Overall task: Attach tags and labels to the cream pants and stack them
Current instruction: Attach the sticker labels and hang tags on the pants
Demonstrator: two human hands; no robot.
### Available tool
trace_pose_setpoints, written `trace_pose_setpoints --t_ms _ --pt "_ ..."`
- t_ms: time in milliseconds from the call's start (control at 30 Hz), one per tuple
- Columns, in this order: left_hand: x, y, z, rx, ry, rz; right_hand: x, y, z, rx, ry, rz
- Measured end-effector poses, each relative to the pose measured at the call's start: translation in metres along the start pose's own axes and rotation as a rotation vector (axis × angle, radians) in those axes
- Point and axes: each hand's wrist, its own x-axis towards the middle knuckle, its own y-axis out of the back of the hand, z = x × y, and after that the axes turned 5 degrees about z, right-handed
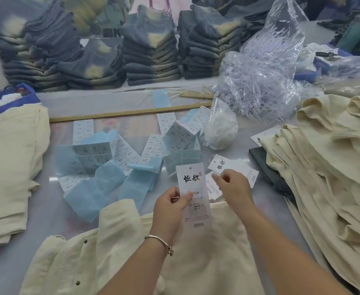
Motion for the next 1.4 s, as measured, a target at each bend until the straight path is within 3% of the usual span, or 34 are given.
trace_pose_setpoints --t_ms 100,200,300,433,600,767,1000,1233,1333,1400 --pt "0.014 0.0 -0.002 0.027 0.024 0.049 0.049 -0.009 0.001 -0.267 0.102 0.059" --pt "0.021 0.005 -0.007 0.032 0.04 0.088 0.089 -0.028 -0.009 -0.559 0.205 -0.024" --pt "0.022 0.011 -0.012 0.018 0.038 0.127 0.111 -0.048 -0.018 -0.827 0.207 -0.154" --pt "0.023 0.013 -0.015 0.019 0.074 0.128 0.121 -0.063 -0.019 -0.99 0.188 -0.173" --pt "0.021 0.012 -0.01 -0.009 0.055 0.115 0.123 -0.064 -0.015 -0.937 0.162 -0.137" --pt "0.018 0.017 -0.008 -0.04 0.068 0.116 0.122 -0.052 -0.013 -0.6 0.109 -0.044" --pt "0.016 0.019 -0.006 -0.039 0.054 0.099 0.118 -0.05 0.0 -0.911 0.195 -0.184" --pt "0.018 0.027 -0.008 -0.022 0.05 0.118 0.127 -0.057 -0.001 -0.907 0.17 -0.16" --pt "0.019 0.029 -0.013 -0.022 0.07 0.123 0.13 -0.051 0.006 -0.615 0.114 -0.097" --pt "0.018 0.028 -0.015 -0.02 0.07 0.117 0.132 -0.041 0.007 -0.155 -0.017 -0.035"
